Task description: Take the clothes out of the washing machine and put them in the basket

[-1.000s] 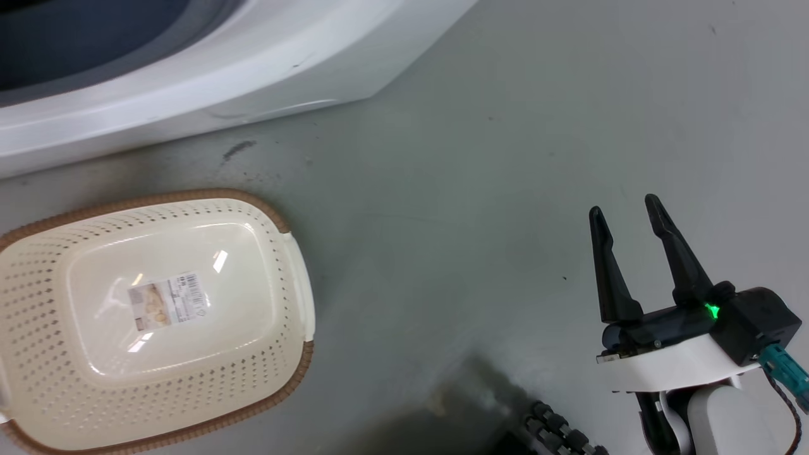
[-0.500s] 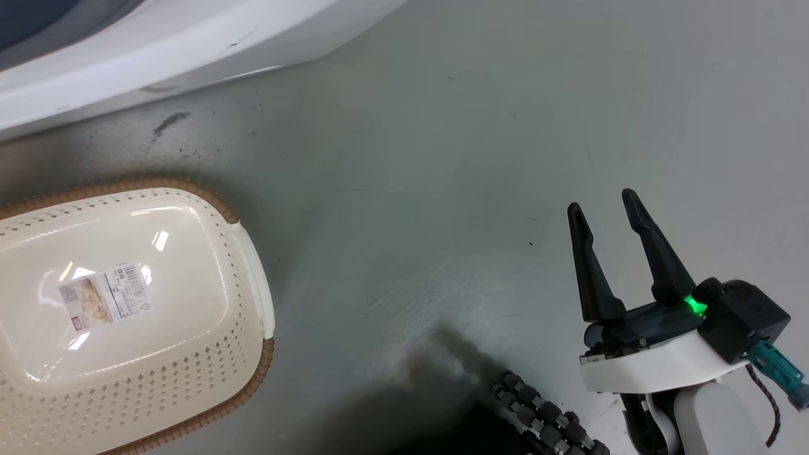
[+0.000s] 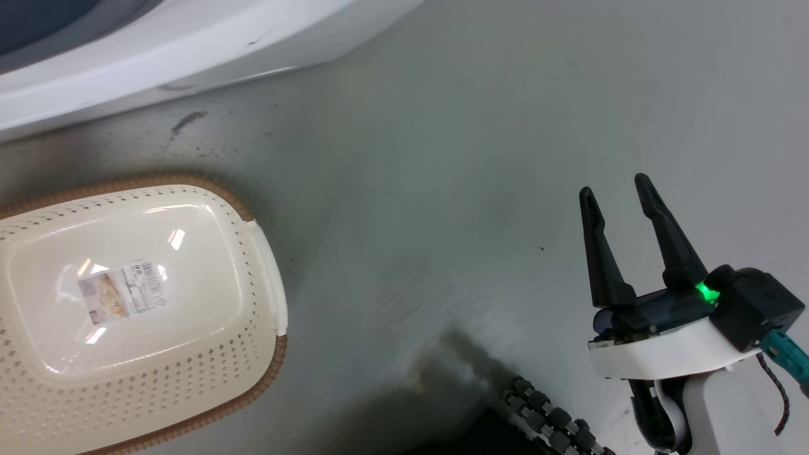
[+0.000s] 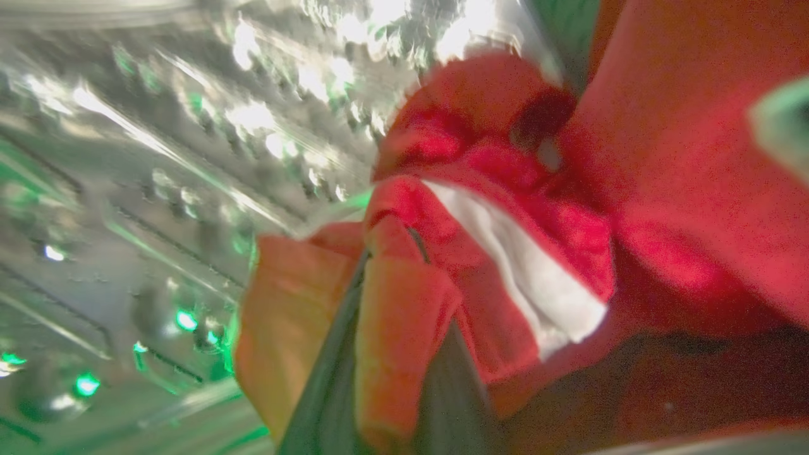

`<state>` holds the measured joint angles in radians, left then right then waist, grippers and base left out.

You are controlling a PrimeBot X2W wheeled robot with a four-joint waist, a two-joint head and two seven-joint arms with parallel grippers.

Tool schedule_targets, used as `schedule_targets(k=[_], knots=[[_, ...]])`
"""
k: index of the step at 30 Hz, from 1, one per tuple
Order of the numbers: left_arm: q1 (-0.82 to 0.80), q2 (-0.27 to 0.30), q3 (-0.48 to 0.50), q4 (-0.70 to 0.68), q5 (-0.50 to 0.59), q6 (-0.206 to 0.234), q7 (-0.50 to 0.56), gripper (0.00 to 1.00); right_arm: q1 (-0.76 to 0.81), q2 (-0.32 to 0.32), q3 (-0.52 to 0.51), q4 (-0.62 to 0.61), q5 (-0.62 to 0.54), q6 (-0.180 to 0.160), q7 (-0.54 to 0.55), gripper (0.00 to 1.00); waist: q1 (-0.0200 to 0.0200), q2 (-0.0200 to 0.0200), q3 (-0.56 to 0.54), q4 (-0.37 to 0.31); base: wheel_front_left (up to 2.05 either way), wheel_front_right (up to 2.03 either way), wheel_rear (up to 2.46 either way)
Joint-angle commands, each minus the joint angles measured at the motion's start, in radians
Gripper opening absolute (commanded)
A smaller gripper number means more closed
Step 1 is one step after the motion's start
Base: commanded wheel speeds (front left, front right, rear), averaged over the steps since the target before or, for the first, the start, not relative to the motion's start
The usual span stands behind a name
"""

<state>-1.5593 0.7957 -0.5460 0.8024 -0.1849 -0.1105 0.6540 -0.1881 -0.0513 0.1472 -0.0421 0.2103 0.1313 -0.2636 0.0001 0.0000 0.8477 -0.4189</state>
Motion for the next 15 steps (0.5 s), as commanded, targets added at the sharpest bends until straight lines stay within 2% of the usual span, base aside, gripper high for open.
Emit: schedule_targets(k=[1, 7, 11, 12, 15], knots=[[0.020, -0.010, -0.005, -0.006, 0.004, 0.008, -0.040, 0.00, -0.016, 0.002, -0.007, 0.002, -0.004, -0.001, -0.002, 1.00, -0.0001, 0.0000, -0.021, 0.016, 0.00, 0.00, 0.00], [0.089, -0.063, -0.007, 0.025, -0.019, 0.030, -0.269, 0.00, -0.018, 0.001, -0.063, 0.020, -0.040, -0.001, -0.002, 1.00, -0.0001, 0.0000, -0.119, 0.071, 0.00, 0.00, 0.00], [0.162, -0.120, 0.019, 0.061, -0.063, 0.066, -0.440, 0.00, -0.010, 0.001, -0.097, 0.029, -0.070, -0.001, -0.002, 1.00, -0.0001, 0.0000, -0.207, 0.113, 0.00, 0.00, 0.00], [0.223, -0.156, 0.030, 0.083, -0.091, 0.079, -0.557, 0.00, 0.003, 0.001, -0.114, 0.036, -0.092, -0.001, -0.002, 1.00, -0.0001, 0.0000, -0.271, 0.142, 0.00, 0.00, 0.00], [0.286, -0.196, 0.039, 0.107, -0.116, 0.085, -0.664, 0.00, 0.020, 0.001, -0.126, 0.044, -0.115, -0.001, -0.002, 1.00, -0.0001, 0.0000, -0.332, 0.170, 0.00, 0.00, 0.00]])
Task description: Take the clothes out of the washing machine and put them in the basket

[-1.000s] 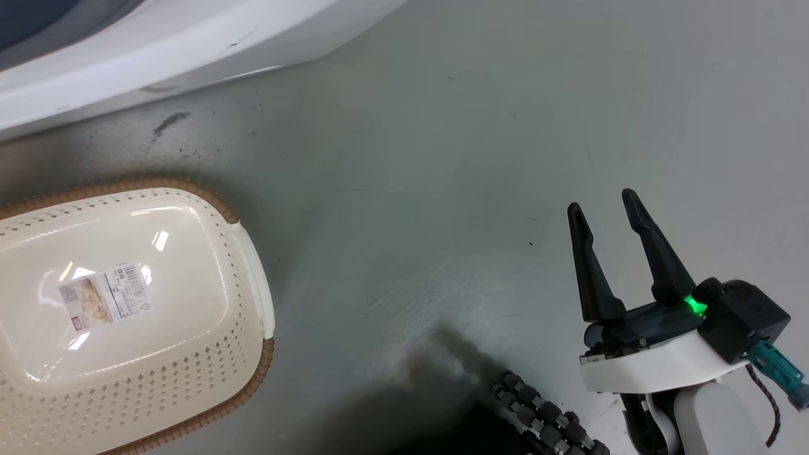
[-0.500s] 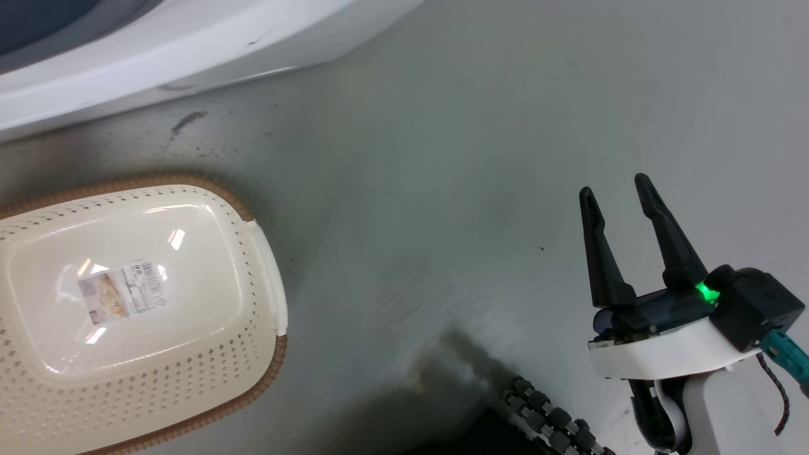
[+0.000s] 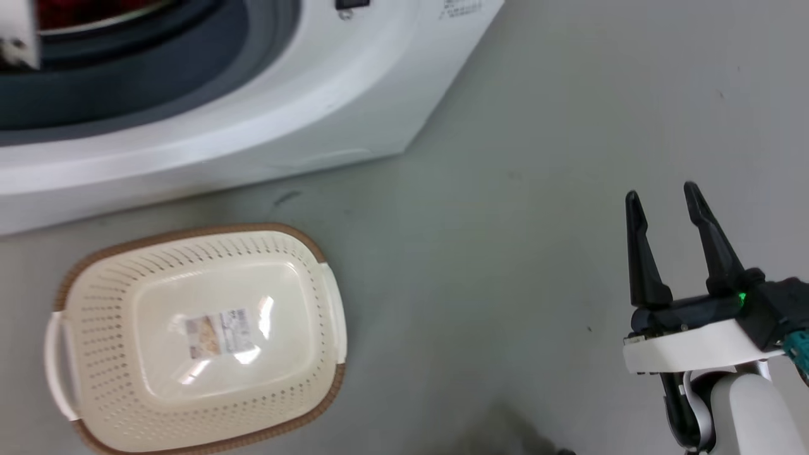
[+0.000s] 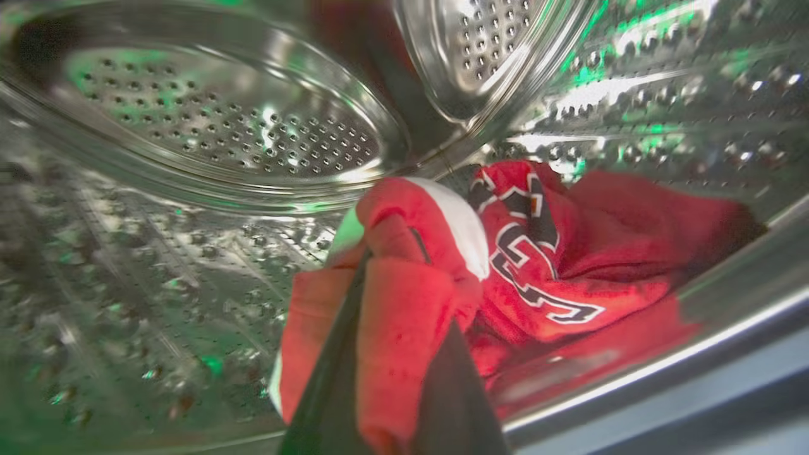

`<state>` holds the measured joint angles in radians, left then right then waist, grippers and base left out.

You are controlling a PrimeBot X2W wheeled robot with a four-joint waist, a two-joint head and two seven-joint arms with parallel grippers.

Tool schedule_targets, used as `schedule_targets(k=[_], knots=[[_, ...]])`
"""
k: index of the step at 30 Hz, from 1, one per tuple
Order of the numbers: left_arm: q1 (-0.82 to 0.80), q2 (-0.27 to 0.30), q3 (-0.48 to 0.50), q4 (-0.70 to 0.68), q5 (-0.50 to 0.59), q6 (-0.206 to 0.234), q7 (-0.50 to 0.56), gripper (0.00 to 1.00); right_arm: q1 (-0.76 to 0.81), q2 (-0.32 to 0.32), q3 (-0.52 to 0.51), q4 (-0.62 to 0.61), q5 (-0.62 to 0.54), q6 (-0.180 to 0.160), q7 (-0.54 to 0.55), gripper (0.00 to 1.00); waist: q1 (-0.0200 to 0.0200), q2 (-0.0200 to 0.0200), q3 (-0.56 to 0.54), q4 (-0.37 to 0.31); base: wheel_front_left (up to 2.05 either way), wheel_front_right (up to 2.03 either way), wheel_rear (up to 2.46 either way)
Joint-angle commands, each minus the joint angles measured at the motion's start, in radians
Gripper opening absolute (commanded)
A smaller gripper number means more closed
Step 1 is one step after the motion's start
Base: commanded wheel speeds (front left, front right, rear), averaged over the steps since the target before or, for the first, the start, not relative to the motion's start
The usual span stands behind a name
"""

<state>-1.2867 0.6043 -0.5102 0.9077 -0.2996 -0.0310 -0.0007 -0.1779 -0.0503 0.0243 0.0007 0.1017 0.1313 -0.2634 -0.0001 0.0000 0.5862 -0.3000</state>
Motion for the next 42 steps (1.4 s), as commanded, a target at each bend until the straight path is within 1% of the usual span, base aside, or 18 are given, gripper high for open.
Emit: schedule_targets(k=[1, 5, 7, 9, 10, 11, 12, 19, 21, 22, 28, 35, 38, 42], knots=[[0.037, -0.016, 0.007, 0.009, -0.013, 0.007, -0.043, 0.00, 0.017, 0.000, -0.005, 0.003, -0.012, -0.001, -0.002, 1.00, 0.0001, 0.0000, -0.090, 0.060, 0.00, 0.00, 0.00], [0.138, -0.071, 0.013, 0.036, -0.042, 0.010, -0.171, 0.00, 0.044, 0.000, -0.015, 0.015, -0.038, -0.001, -0.002, 1.00, 0.0001, 0.0000, -0.168, 0.089, 0.00, 0.00, 0.00], [0.184, -0.095, 0.021, 0.045, -0.061, 0.018, -0.218, 0.00, 0.056, 0.000, -0.021, 0.019, -0.048, -0.001, -0.002, 1.00, 0.0001, 0.0000, -0.205, 0.103, 0.00, 0.00, 0.00], [0.231, -0.122, 0.035, 0.041, -0.083, 0.026, -0.247, 0.00, 0.067, 0.000, -0.026, 0.024, -0.057, -0.001, -0.002, 1.00, 0.0001, 0.0000, -0.240, 0.116, 0.00, 0.00, 0.00], [0.257, -0.135, 0.043, 0.029, -0.092, 0.023, -0.256, 0.00, 0.074, 0.000, -0.026, 0.025, -0.062, -0.001, -0.002, 1.00, 0.0001, 0.0000, -0.257, 0.123, 0.00, 0.00, 0.00], [0.282, -0.141, 0.050, 0.015, -0.097, 0.018, -0.261, 0.00, 0.080, 0.000, -0.026, 0.027, -0.063, -0.001, -0.002, 1.00, 0.0001, 0.0000, -0.272, 0.130, 0.00, 0.00, 0.00], [0.309, -0.145, 0.057, -0.004, -0.096, 0.023, -0.264, 0.00, 0.084, 0.000, -0.032, 0.030, -0.063, -0.001, -0.002, 1.00, 0.0001, 0.0000, -0.291, 0.138, 0.00, 0.00, 0.00], [0.540, -0.152, 0.159, -0.319, -0.053, 0.074, -0.265, 0.00, 0.128, 0.000, -0.035, 0.038, -0.090, -0.001, -0.002, 1.00, 0.0001, 0.0000, -0.389, 0.189, 0.00, 0.00, 0.00], [0.598, -0.158, 0.183, -0.391, -0.038, 0.078, -0.265, 0.00, 0.138, 0.000, -0.040, 0.040, -0.096, -0.001, -0.002, 1.00, 0.0001, 0.0000, -0.411, 0.200, 0.00, 0.00, 0.00], [0.598, -0.158, 0.183, -0.391, -0.038, 0.078, -0.265, 0.00, 0.138, 0.000, -0.040, 0.040, -0.096, -0.001, -0.002, 1.00, 0.0001, 0.0000, -0.411, 0.200, 0.00, 0.00, 0.00], [0.775, -0.175, 0.221, -0.553, -0.011, 0.078, -0.265, 0.00, 0.169, 0.000, -0.051, 0.046, -0.106, -0.001, -0.002, 1.00, 0.0001, 0.0000, -0.466, 0.236, 0.00, 0.00, 0.00], [0.937, -0.199, 0.216, -0.638, -0.015, 0.070, -0.265, 0.00, 0.184, 0.000, -0.053, 0.037, -0.109, -0.001, -0.002, 1.00, 0.0001, 0.0000, -0.467, 0.268, 0.00, 0.00, 0.00], [0.982, -0.213, 0.205, -0.627, -0.015, 0.066, -0.265, 0.00, 0.172, 0.000, -0.054, 0.031, -0.112, -0.001, -0.002, 1.00, 0.0001, 0.0000, -0.445, 0.277, 0.00, 0.00, 0.00], [1.002, -0.234, 0.198, -0.586, -0.006, 0.057, -0.265, 0.00, 0.144, 0.000, -0.052, 0.020, -0.118, -0.001, -0.002, 1.00, 0.0001, 0.0000, -0.394, 0.282, 0.00, 0.00, 0.00]])
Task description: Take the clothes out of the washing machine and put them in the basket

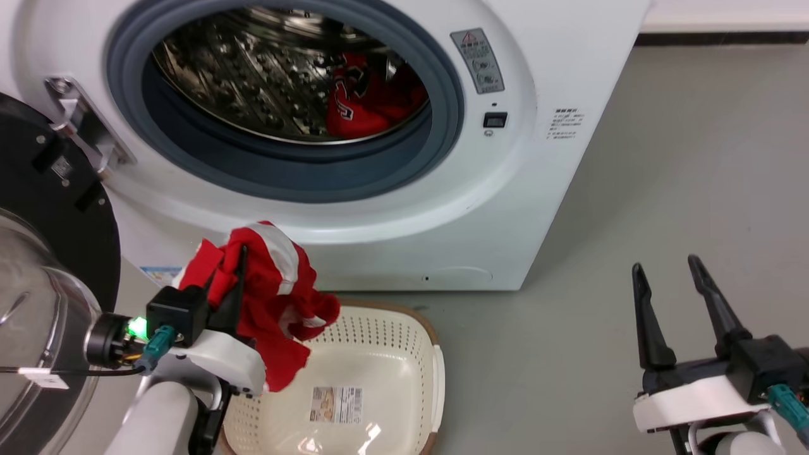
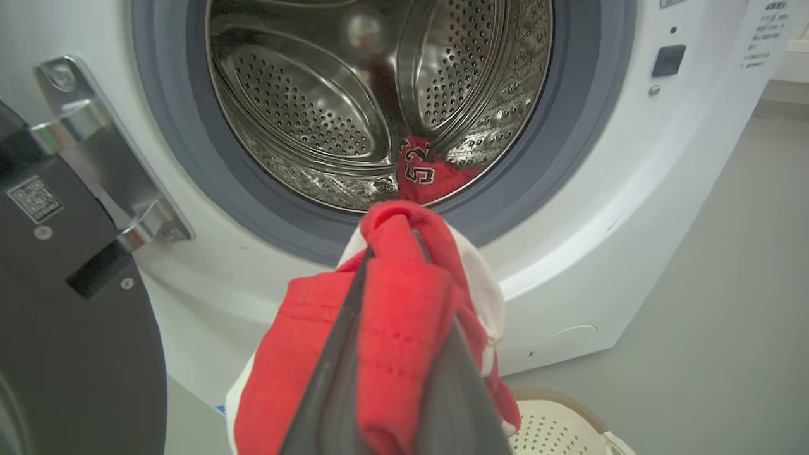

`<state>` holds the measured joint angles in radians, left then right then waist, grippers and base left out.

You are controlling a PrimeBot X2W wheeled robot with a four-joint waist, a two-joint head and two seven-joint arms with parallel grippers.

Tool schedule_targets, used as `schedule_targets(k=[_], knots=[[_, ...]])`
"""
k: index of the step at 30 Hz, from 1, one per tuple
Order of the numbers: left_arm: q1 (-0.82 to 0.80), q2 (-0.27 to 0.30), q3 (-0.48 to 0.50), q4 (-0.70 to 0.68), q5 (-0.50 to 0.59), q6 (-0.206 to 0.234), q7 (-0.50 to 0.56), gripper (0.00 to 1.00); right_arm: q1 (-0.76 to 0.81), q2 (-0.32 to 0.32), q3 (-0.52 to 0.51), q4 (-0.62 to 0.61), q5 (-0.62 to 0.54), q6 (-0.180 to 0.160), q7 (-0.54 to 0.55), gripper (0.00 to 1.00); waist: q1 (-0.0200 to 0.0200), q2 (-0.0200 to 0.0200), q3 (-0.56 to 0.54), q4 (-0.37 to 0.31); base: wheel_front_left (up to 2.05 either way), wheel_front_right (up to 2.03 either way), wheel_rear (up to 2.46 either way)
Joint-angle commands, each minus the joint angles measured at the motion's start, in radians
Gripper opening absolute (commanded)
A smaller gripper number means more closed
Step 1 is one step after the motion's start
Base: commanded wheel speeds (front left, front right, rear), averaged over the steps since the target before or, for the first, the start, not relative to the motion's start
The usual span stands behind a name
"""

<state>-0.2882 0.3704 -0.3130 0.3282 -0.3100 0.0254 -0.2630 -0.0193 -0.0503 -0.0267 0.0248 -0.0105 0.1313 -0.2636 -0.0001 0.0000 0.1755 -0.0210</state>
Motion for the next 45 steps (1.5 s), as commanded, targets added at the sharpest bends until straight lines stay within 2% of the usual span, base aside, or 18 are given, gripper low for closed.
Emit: schedule_targets(k=[1, 6, 14, 24, 35, 43, 44, 45], knots=[[0.008, -0.009, 0.002, 0.011, 0.002, -0.005, -0.003, 0.00, -0.014, 0.000, -0.001, -0.006, -0.009, -0.001, -0.002, 1.00, 0.0001, 0.0000, 0.032, 0.004, 0.00, 0.00, 0.00], [-0.005, -0.054, 0.030, 0.127, -0.004, -0.017, -0.003, 0.00, -0.039, 0.000, -0.004, -0.017, -0.024, -0.001, -0.002, 1.00, 0.0001, 0.0000, 0.113, -0.007, 0.00, 0.00, 0.00], [-0.099, -0.111, 0.043, 0.322, 0.054, -0.050, -0.003, 0.00, -0.095, 0.000, -0.025, -0.055, -0.037, -0.001, -0.002, 1.00, 0.0001, 0.0000, 0.285, -0.039, 0.00, 0.00, 0.00], [-0.289, -0.126, 0.076, 0.561, 0.103, -0.056, -0.003, 0.00, -0.137, 0.000, -0.046, -0.119, -0.055, -0.001, -0.002, 1.00, 0.0001, 0.0000, 0.507, -0.057, 0.00, 0.00, 0.00], [-0.422, -0.150, 0.086, 0.713, 0.134, -0.053, -0.003, 0.00, -0.156, 0.001, -0.073, -0.180, -0.063, -0.001, -0.002, 1.00, 0.0001, 0.0000, 0.650, -0.055, 0.00, 0.00, 0.00], [-0.460, -0.167, 0.107, 0.777, 0.129, -0.050, -0.003, 0.00, -0.179, 0.001, -0.047, -0.175, -0.053, -0.001, -0.002, 1.00, 0.0001, 0.0000, 0.675, -0.064, 0.00, 0.00, 0.00], [-0.459, -0.169, 0.113, 0.777, 0.123, -0.050, -0.003, 0.39, -0.182, 0.001, -0.044, -0.174, -0.052, -0.001, -0.002, 1.00, 0.0001, 0.0000, 0.671, -0.063, 0.00, 0.00, 0.00], [-0.454, -0.175, 0.123, 0.779, 0.111, -0.052, -0.003, 1.00, -0.183, 0.001, -0.041, -0.172, -0.052, -0.001, -0.002, 1.00, 0.0001, 0.0000, 0.666, -0.063, 0.00, 0.00, 0.00]])
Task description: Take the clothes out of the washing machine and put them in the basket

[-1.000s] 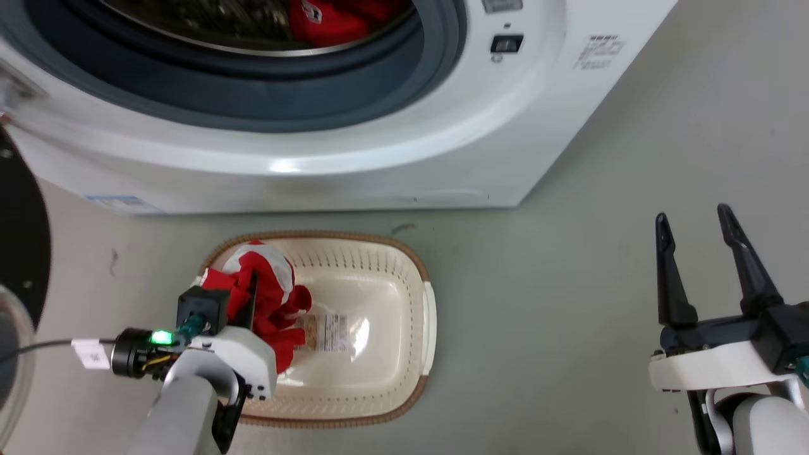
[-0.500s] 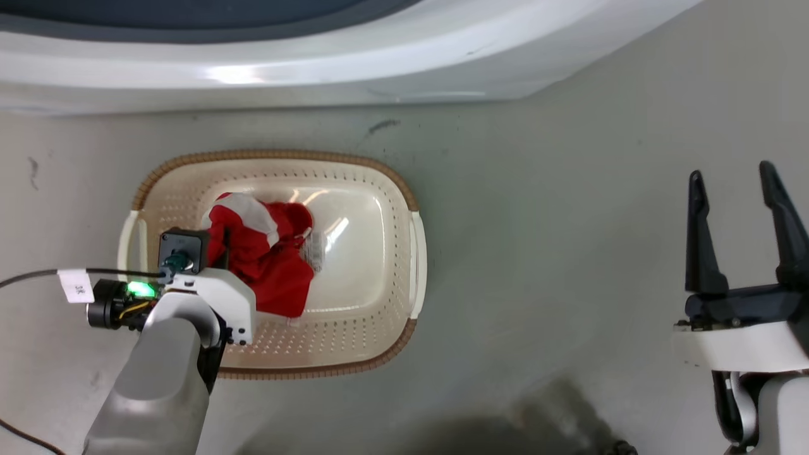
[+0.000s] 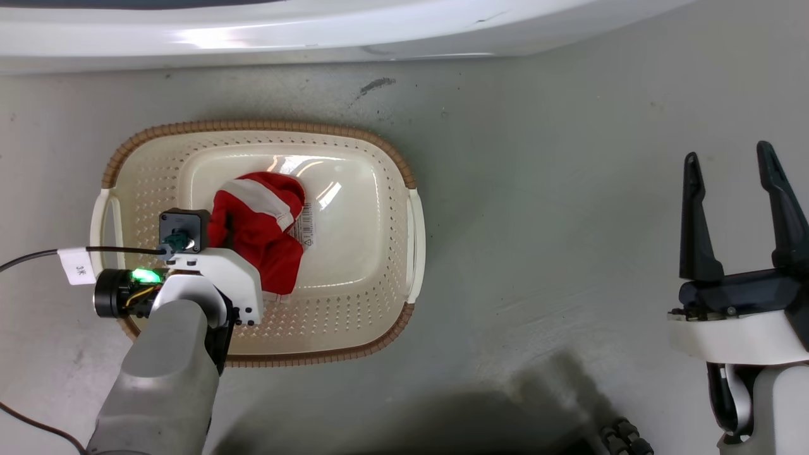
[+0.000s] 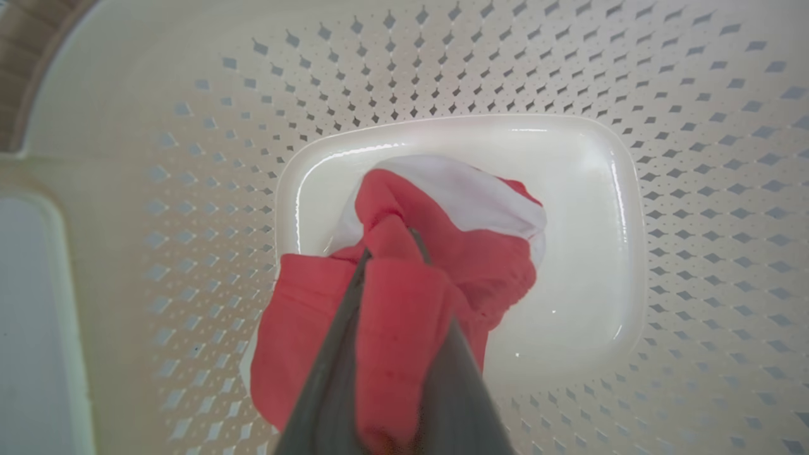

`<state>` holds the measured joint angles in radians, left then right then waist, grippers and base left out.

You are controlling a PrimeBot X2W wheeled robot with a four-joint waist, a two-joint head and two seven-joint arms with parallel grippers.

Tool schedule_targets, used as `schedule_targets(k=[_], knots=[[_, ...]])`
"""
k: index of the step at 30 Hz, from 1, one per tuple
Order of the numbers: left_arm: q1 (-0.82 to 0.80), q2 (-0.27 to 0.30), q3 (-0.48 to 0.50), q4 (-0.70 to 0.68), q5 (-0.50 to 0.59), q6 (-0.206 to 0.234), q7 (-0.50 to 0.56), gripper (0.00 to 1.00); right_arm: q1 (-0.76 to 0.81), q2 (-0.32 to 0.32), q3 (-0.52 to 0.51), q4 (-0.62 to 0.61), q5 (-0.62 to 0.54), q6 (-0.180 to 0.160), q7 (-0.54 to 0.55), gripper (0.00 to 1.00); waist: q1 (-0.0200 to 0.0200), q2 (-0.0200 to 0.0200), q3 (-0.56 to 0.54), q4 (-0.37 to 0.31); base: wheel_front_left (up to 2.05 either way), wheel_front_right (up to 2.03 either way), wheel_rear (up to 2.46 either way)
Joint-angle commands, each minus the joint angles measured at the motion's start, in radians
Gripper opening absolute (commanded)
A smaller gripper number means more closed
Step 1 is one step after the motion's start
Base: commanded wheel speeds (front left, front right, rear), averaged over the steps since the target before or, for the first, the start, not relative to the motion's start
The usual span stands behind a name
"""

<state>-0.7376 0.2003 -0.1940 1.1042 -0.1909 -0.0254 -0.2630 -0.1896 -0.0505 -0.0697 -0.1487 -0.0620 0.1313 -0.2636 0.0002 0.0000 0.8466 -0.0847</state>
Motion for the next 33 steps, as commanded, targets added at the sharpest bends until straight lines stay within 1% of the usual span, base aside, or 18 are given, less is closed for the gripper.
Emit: schedule_targets(k=[1, 4, 7, 8, 10, 14, 20, 26, 29, 30, 33], knots=[[0.001, -0.008, 0.010, 0.004, -0.012, -0.009, -0.003, 1.00, -0.014, 0.001, 0.005, 0.006, -0.001, -0.001, -0.002, 1.00, -0.0002, 0.0000, -0.013, 0.001, 0.00, 0.00, 0.00], [0.021, 0.002, 0.007, -0.020, 0.001, -0.018, -0.003, 1.00, -0.025, 0.000, -0.002, 0.018, 0.001, -0.001, -0.002, 1.00, -0.0002, 0.0000, -0.044, -0.001, 0.00, 0.00, 0.00], [0.064, -0.013, 0.031, -0.049, -0.030, -0.059, -0.003, 1.00, -0.032, 0.001, -0.016, 0.038, 0.006, -0.001, -0.002, 1.00, -0.0002, 0.0000, -0.093, 0.002, 0.00, 0.00, 0.00], [0.078, -0.009, 0.038, -0.059, -0.036, -0.069, -0.003, 1.00, -0.031, 0.001, -0.018, 0.045, 0.004, -0.001, -0.002, 1.00, -0.0002, 0.0000, -0.113, 0.003, 0.00, 0.00, 0.00], [0.104, -0.002, 0.044, -0.080, -0.038, -0.081, -0.003, 1.00, -0.025, 0.001, -0.019, 0.062, 0.004, -0.001, -0.002, 1.00, -0.0002, 0.0000, -0.155, 0.003, 0.00, 0.00, 0.00], [0.172, -0.014, 0.059, -0.140, -0.060, -0.099, -0.003, 1.00, -0.014, 0.001, -0.016, 0.101, 0.005, -0.001, -0.002, 1.00, -0.0002, 0.0000, -0.247, 0.005, 0.00, 0.00, 0.00], [0.278, -0.025, 0.061, -0.258, -0.065, -0.104, -0.003, 1.00, 0.015, 0.001, -0.019, 0.144, 0.012, -0.001, -0.002, 1.00, -0.0002, 0.0000, -0.389, 0.010, 0.00, 0.00, 0.00], [0.372, -0.014, 0.028, -0.378, -0.038, -0.104, -0.003, 1.00, 0.062, 0.001, -0.014, 0.175, 0.015, -0.001, -0.002, 1.00, -0.0002, 0.0000, -0.503, 0.014, 0.00, 0.00, 0.00], [0.409, -0.001, 0.041, -0.440, -0.015, -0.104, -0.003, 1.00, 0.079, 0.000, -0.006, 0.179, 0.014, -0.001, -0.002, 1.00, -0.0002, 0.0000, -0.541, 0.011, 0.00, 0.00, 0.00], [0.409, -0.001, 0.041, -0.440, -0.015, -0.104, -0.003, 1.00, 0.079, 0.000, -0.006, 0.179, 0.014, -0.001, -0.002, 1.00, -0.0002, 0.0000, -0.541, 0.011, 0.00, 0.00, 0.00], [0.443, -0.003, 0.061, -0.513, 0.008, -0.104, -0.003, 1.00, 0.095, 0.001, -0.005, 0.184, 0.027, -0.001, -0.002, 1.00, -0.0002, 0.0000, -0.570, 0.003, 0.00, 0.00, 0.00]])
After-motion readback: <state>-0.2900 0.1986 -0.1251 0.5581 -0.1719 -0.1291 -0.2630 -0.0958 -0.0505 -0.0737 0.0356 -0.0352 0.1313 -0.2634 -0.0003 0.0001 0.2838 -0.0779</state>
